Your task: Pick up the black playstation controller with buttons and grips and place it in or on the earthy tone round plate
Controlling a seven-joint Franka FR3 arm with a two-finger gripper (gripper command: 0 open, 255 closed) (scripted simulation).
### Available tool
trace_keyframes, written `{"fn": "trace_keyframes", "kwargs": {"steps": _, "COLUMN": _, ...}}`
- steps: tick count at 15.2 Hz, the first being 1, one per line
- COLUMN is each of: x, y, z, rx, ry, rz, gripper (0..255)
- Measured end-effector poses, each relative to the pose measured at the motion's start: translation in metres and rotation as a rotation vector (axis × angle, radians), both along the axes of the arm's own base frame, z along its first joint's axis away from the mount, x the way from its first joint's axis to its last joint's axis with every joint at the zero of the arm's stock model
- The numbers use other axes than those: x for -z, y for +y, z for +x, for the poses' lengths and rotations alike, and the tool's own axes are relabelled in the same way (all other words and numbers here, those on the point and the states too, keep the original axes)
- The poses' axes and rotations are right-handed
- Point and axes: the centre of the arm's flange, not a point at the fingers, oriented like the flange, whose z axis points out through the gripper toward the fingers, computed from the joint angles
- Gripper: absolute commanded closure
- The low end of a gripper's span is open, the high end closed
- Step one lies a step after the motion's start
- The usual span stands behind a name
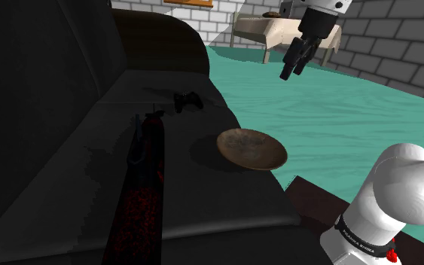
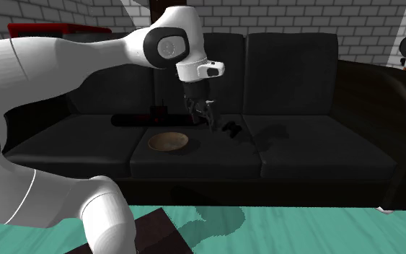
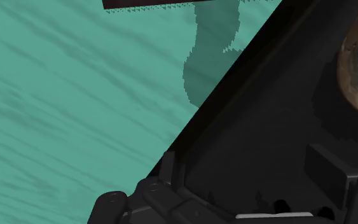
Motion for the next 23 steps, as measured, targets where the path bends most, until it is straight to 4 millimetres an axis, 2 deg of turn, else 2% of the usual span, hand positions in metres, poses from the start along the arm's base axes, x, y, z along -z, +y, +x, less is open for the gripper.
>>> {"fn": "trace_keyframes", "kwargs": {"steps": 1, "x": 0.000, "y": 0.000, "z": 0.000, "rx": 0.000, "ry": 0.000, "rz": 0.000, "gripper": 0}}
{"fn": "trace_keyframes", "kwargs": {"steps": 3, "x": 0.005, "y": 0.000, "z": 0.016, "rx": -0.035, "ry": 0.004, "rz": 0.000, "gripper": 0}}
{"fn": "trace_keyframes", "kwargs": {"steps": 8, "x": 0.016, "y": 0.007, "z": 0.076, "rx": -0.173, "ry": 0.021, "rz": -0.003, "gripper": 0}}
{"fn": "trace_keyframes", "kwargs": {"steps": 13, "x": 0.035, "y": 0.020, "z": 0.143, "rx": -0.318, "ry": 0.038, "rz": -0.006, "gripper": 0}}
{"fn": "trace_keyframes", "kwargs": {"steps": 18, "x": 0.051, "y": 0.051, "z": 0.200, "rx": -0.465, "ry": 0.056, "rz": -0.009, "gripper": 0}}
{"fn": "trace_keyframes", "kwargs": {"steps": 23, "x": 0.074, "y": 0.085, "z": 0.256, "rx": -0.610, "ry": 0.073, "rz": -0.012, "gripper": 0}}
